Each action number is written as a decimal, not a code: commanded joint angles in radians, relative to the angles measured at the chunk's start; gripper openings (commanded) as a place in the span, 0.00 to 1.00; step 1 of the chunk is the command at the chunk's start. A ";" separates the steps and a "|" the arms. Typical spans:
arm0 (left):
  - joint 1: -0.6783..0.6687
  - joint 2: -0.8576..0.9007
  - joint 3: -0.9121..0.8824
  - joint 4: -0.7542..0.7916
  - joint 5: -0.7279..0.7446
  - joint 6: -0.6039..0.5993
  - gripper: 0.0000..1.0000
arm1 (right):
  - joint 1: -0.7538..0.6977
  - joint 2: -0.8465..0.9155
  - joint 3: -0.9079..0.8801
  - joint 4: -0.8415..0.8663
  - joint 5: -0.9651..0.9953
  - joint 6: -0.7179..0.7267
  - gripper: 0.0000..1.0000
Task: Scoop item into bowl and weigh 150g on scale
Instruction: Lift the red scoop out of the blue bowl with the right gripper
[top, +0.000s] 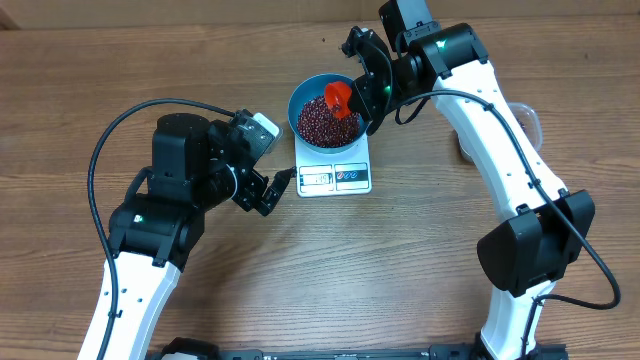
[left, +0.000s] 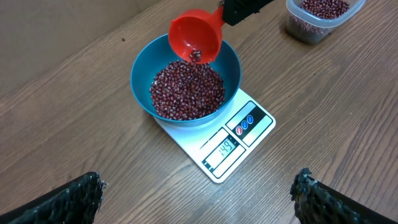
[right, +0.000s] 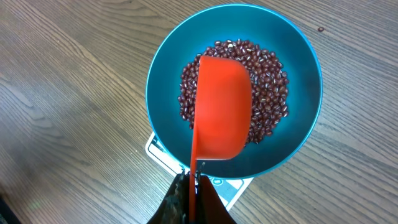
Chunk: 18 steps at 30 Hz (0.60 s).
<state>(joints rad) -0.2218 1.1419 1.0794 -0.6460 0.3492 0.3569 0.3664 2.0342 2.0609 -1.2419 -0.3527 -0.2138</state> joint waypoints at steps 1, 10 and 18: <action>0.005 0.003 -0.002 0.003 0.014 -0.014 1.00 | -0.002 -0.043 0.035 0.010 -0.016 0.003 0.04; 0.005 0.003 -0.002 0.003 0.014 -0.014 0.99 | 0.009 -0.043 0.035 0.014 0.052 0.008 0.04; 0.005 0.003 -0.002 0.002 0.014 -0.014 1.00 | 0.078 -0.043 0.035 0.019 0.262 0.007 0.04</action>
<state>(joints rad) -0.2218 1.1419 1.0794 -0.6460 0.3492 0.3569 0.4198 2.0342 2.0609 -1.2297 -0.1822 -0.2100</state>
